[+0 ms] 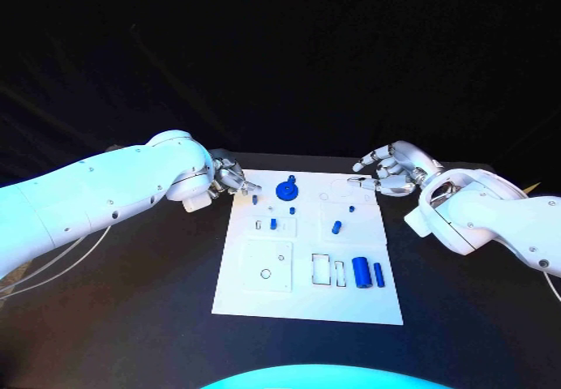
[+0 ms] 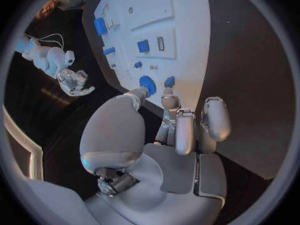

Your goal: Assemble the parts on the task board

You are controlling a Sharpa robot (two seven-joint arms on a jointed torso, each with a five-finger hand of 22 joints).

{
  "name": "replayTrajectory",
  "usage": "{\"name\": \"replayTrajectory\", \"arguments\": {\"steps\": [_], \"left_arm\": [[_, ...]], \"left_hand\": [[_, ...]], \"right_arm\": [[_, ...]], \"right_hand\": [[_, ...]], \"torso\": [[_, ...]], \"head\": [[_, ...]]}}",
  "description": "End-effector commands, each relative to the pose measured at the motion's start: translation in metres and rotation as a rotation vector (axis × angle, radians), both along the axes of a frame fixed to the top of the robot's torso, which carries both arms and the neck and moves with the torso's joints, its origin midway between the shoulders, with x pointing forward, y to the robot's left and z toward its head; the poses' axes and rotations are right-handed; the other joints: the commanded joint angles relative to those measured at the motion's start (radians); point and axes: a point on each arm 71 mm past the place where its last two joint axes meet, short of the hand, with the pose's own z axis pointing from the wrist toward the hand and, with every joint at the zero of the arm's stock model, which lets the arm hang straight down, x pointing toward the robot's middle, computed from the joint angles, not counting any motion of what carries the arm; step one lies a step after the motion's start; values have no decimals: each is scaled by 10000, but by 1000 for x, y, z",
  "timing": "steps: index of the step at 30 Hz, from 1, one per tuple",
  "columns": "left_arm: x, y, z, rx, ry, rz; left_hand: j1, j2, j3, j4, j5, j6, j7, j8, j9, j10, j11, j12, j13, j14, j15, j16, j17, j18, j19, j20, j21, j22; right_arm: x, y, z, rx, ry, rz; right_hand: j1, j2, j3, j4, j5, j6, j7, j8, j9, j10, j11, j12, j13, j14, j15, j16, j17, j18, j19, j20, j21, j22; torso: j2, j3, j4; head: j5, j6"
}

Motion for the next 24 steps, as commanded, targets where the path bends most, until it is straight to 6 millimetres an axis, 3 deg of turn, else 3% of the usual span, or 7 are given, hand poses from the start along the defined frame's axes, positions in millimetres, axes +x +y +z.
{"name": "replayTrajectory", "arguments": {"steps": [1, 9, 24], "left_arm": [[5, 0, 1, 567, -150, -346], [12, -3, -4, 914, 51, -412], [20, -12, -12, 1037, 105, -337]], "left_hand": [[6, 47, -83, 7, 47, 24, 48, -50, -22, -77, 35, -46, 0, 643, 82, -37, 1630, 112, -36, 32, -48, -4], [-98, 83, -186, 11, 25, 68, 56, -91, -59, -106, 47, -54, -29, 642, 97, -34, 1633, 115, -41, 59, -56, -9], [-174, 141, -255, 14, 13, 78, 65, -132, -89, -125, 58, -47, -29, 645, 108, -25, 1645, 117, -46, 77, -61, -10]], "right_arm": [[0, 1, 0, -27, -101, 141], [0, 1, 0, -31, -105, 142], [1, 3, 0, -27, -112, 178]], "right_hand": [[-103, -27, 12, 39, 26, -74, -12, 61, 16, -88, 12, -42, 761, 925, -57, -62, 2227, -69, 1046, -72, 55, 2631], [-121, -21, 15, 33, 31, -81, -13, 73, 20, -87, 11, -41, 761, 925, -57, -63, 2227, -69, 1046, -72, 55, 2631], [-121, -21, 15, 33, 31, -81, -13, 73, 20, -87, 11, -41, 761, 925, -57, -63, 2227, -69, 1046, -72, 55, 2631]], "torso": [[-19, -10, 31], [-3, -32, 7], [12, -11, 4]], "head": [[27, -30], [17, -42], [60, -57]]}}
